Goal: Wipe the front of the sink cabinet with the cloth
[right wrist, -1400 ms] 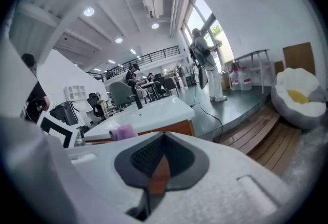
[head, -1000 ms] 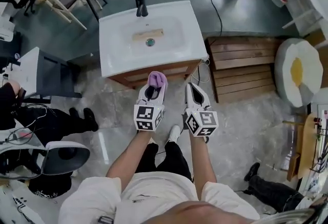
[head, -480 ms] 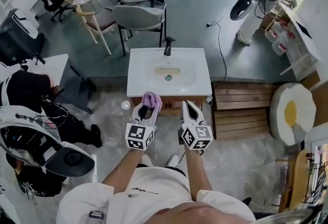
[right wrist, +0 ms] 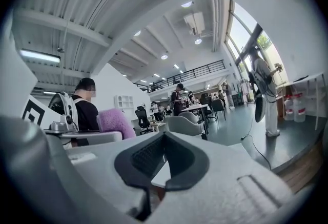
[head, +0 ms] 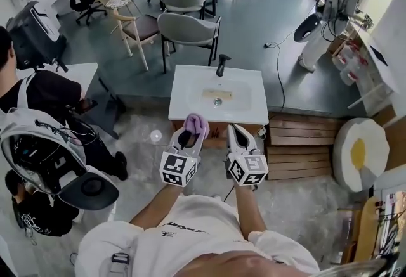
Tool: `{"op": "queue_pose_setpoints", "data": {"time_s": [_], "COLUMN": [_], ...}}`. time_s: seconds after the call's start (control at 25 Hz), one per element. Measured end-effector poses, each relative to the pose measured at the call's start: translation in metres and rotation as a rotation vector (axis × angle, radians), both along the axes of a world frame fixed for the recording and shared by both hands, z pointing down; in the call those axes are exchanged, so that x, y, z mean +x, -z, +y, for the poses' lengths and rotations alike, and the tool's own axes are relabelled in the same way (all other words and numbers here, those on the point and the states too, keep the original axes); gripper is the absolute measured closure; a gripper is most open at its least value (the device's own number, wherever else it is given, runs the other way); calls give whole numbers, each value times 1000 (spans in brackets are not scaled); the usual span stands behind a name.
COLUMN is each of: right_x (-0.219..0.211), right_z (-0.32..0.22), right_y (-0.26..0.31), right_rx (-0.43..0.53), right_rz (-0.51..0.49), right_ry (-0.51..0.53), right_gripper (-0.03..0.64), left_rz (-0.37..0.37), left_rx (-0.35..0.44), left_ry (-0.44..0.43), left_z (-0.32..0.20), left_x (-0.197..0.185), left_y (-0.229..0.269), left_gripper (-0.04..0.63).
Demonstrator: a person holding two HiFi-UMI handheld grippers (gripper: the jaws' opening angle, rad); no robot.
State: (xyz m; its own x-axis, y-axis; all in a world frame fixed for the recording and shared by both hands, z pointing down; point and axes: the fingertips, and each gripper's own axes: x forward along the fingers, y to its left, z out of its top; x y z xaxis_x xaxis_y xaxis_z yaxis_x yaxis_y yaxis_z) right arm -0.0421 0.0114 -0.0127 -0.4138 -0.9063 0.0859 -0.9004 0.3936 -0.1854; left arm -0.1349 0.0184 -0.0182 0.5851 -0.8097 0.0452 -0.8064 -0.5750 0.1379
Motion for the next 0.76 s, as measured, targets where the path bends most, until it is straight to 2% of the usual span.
{"op": "queue_pose_setpoints", "data": {"time_s": [0.24, 0.48, 0.76], "right_x": [-17, -14, -9], "right_z": [12, 10, 13], "right_y": [13, 21, 42], "right_rx": [28, 44, 81], "right_rz": [11, 37, 27], "right_ry": [17, 4, -4], "right_gripper": [620, 620, 620], "left_rz": [13, 31, 31], "left_rx": [19, 59, 88], "left_ry": [6, 22, -13], "left_z": [8, 4, 10], "left_x": [-9, -8, 1], "left_y": [13, 25, 44], "left_gripper": [522, 514, 514]}}
